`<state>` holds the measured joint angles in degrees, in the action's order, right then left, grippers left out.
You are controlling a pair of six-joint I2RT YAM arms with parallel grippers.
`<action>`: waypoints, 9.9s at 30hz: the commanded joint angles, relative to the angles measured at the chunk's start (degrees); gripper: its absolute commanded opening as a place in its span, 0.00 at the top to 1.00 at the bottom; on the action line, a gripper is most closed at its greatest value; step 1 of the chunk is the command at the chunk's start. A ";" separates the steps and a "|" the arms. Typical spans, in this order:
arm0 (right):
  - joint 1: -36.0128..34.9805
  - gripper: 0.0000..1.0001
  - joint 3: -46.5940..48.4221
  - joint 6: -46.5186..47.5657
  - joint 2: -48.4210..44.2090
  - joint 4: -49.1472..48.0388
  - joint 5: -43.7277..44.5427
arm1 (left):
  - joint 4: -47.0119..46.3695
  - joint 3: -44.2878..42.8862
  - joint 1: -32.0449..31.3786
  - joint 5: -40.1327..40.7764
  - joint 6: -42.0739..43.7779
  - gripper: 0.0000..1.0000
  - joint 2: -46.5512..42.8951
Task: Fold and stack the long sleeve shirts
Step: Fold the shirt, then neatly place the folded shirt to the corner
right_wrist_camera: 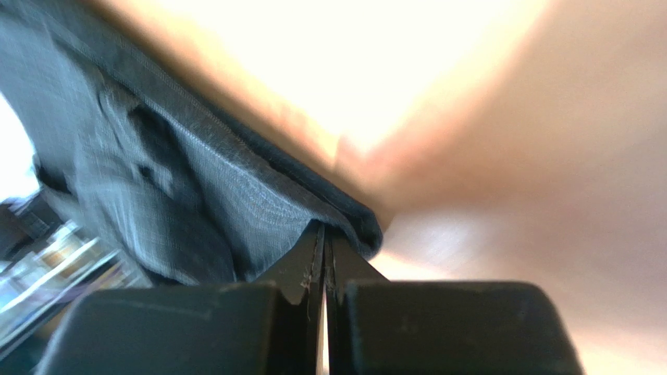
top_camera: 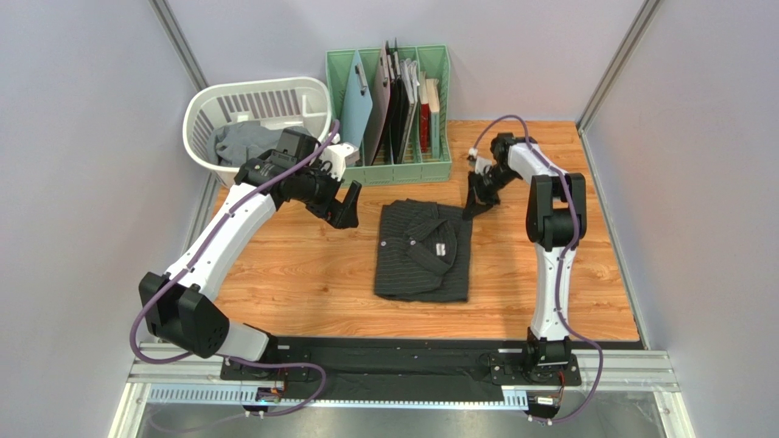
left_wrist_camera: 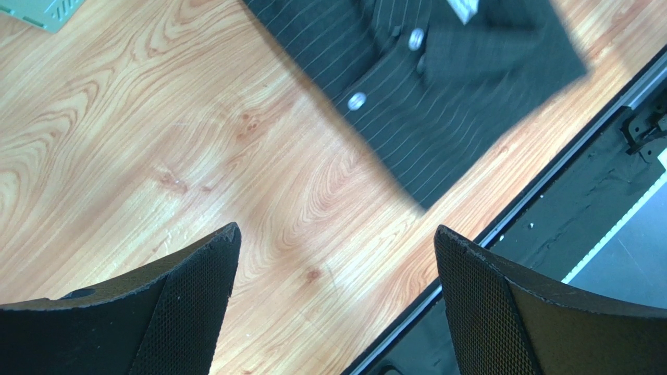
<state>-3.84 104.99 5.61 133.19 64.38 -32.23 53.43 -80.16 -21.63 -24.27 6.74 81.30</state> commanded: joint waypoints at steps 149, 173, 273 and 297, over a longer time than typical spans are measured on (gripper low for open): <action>-3.11 0.52 -37.93 21.64 -33.43 -10.24 -0.29 | 4.84 -13.00 -10.72 -12.03 21.65 0.76 36.39; -3.11 0.80 -37.58 25.42 -30.79 -5.67 -3.54 | 4.93 -14.85 -10.72 -11.15 21.38 0.55 39.64; -12.11 0.04 -37.50 31.38 -26.84 -14.64 24.93 | 3.88 -6.32 7.56 -7.46 13.03 0.01 14.85; 11.22 0.05 -31.03 8.84 -36.23 -11.89 22.71 | 3.79 -9.76 7.83 -6.40 13.21 0.01 15.91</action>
<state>7.73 84.55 31.75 102.06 57.10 -12.73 58.61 -90.56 -14.11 -30.83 20.80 99.85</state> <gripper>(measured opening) 0.944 0.992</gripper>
